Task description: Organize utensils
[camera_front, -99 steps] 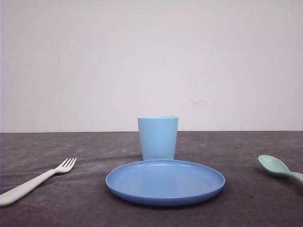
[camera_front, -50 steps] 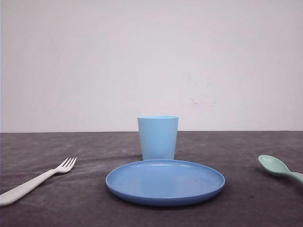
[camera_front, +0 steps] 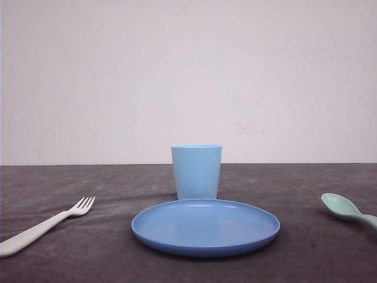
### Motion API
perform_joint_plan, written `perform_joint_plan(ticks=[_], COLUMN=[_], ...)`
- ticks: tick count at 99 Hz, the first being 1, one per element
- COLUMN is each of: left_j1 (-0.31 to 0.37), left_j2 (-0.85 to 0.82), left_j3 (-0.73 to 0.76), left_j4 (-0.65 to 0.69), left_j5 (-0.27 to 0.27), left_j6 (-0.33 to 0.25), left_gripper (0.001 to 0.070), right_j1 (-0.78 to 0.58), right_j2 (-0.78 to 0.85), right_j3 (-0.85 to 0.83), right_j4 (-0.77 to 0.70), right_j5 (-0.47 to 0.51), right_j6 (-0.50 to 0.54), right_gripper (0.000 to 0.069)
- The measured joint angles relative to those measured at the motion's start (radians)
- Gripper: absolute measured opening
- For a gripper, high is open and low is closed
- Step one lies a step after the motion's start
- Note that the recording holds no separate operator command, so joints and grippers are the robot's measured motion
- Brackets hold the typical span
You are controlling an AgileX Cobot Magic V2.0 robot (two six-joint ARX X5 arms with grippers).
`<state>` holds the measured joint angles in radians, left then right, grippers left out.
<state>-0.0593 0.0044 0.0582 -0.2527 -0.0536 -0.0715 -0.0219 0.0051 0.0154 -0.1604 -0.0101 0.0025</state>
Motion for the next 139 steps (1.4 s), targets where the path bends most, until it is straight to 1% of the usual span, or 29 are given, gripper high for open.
perform_joint_plan(ticks=[8,16,27,36,39,45,67,79,91,103,111,125,133,139], left_j1=[0.000,0.000,0.000,0.000,0.000,0.000,0.000,0.000,0.000,0.000,0.000,-0.001,-0.011,-0.023], left_j2=[0.000,0.000,0.000,0.000,0.000,0.000,0.000,0.025,0.097,0.222,0.337,0.531,0.621,0.671], left_j3=[-0.003,-0.003,-0.005,-0.005,-0.006,-0.006,-0.010,0.023,0.128,0.271,0.389,0.589,0.673,0.705], left_j4=[0.008,0.010,0.014,0.015,0.017,0.018,0.036,0.023,0.023,0.011,-0.035,-0.157,-0.210,-0.224], left_j5=[0.000,0.000,0.000,0.012,0.026,0.038,0.042,0.042,0.042,0.042,0.042,0.050,0.056,0.070], left_j6=[-0.017,-0.049,-0.070,-0.087,-0.096,-0.115,-0.184,-0.226,-0.245,-0.243,-0.221,-0.168,-0.148,-0.137], left_gripper=[0.0025,0.0025,0.0025,0.0024,0.0023,0.0023,0.0023,0.0023,0.0023,0.0023,0.0023,0.0023,0.0023,0.0023], right_j1=[0.000,0.000,0.000,0.000,0.000,0.000,0.000,0.000,0.000,0.000,0.000,0.013,0.037,0.053], right_j2=[0.000,0.000,0.000,0.000,0.000,0.000,0.000,0.021,0.099,0.243,0.367,0.540,0.600,0.632], right_j3=[0.000,0.000,0.000,0.000,0.000,0.000,0.005,0.071,0.208,0.372,0.500,0.696,0.766,0.792], right_j4=[0.000,0.000,0.000,0.000,0.000,0.000,-0.015,-0.069,-0.068,-0.098,-0.172,-0.298,-0.343,-0.371], right_j5=[-0.033,-0.080,-0.109,-0.121,-0.121,-0.121,-0.126,-0.126,-0.124,-0.122,-0.122,-0.119,-0.119,-0.121], right_j6=[0.039,0.119,0.216,0.249,0.261,0.285,0.365,0.393,0.392,0.356,0.301,0.202,0.168,0.150], right_gripper=[0.0002,0.0002,0.0002,0.0002,0.0002,0.0002,0.0002,0.0002,0.0002,0.0002,0.0002,0.0002,0.0002,0.0002])
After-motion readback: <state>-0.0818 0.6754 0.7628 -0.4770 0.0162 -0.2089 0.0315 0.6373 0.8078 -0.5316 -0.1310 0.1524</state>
